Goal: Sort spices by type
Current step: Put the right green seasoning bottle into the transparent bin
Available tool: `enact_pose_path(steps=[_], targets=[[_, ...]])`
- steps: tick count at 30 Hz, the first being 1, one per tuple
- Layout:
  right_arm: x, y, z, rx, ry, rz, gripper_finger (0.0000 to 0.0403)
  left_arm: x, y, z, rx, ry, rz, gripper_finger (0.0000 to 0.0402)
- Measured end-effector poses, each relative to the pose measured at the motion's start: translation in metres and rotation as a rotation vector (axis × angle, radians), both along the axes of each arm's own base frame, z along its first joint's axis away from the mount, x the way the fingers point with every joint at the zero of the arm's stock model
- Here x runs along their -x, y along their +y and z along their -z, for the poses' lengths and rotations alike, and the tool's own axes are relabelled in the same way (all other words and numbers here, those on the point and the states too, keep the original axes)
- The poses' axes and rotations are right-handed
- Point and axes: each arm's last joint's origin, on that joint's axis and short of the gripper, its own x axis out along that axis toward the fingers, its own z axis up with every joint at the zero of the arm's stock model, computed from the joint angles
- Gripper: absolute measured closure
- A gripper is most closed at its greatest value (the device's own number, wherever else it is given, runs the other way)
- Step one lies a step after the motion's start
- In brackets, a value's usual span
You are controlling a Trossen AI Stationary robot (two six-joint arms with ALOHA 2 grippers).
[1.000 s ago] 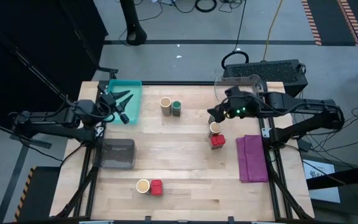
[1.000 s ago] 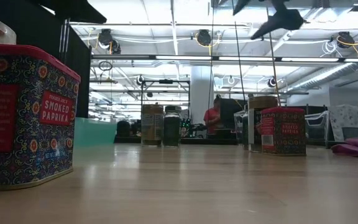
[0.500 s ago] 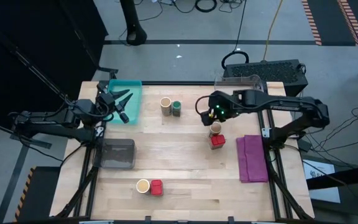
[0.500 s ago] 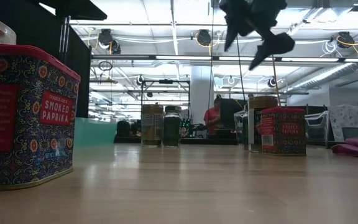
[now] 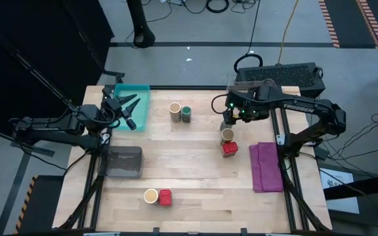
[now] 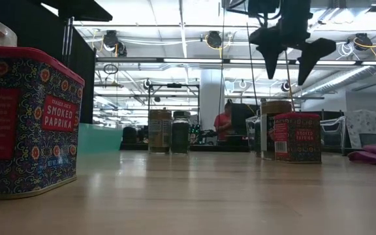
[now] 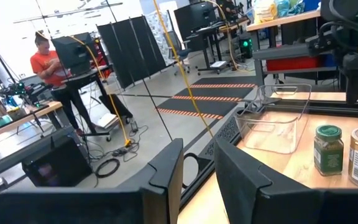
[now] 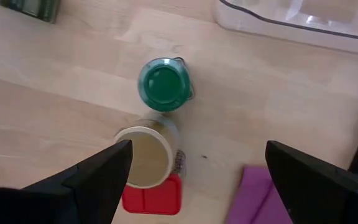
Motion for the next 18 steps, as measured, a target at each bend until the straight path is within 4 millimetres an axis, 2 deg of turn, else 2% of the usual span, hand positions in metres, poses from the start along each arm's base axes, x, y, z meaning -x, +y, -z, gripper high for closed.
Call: enact_pose_path(steps=[11, 18], targets=[[-0.002, -0.012, 0.004, 0.006, -0.002, 0.017, 0.0051, 0.000, 0.000, 0.000, -0.001, 0.000, 0.001, 0.0304], [-0.020, -0.019, 0.022, -0.009, 0.024, 0.012, 0.0051, 0.000, 0.000, 0.000, -0.001, 0.001, 0.001, 0.0304]])
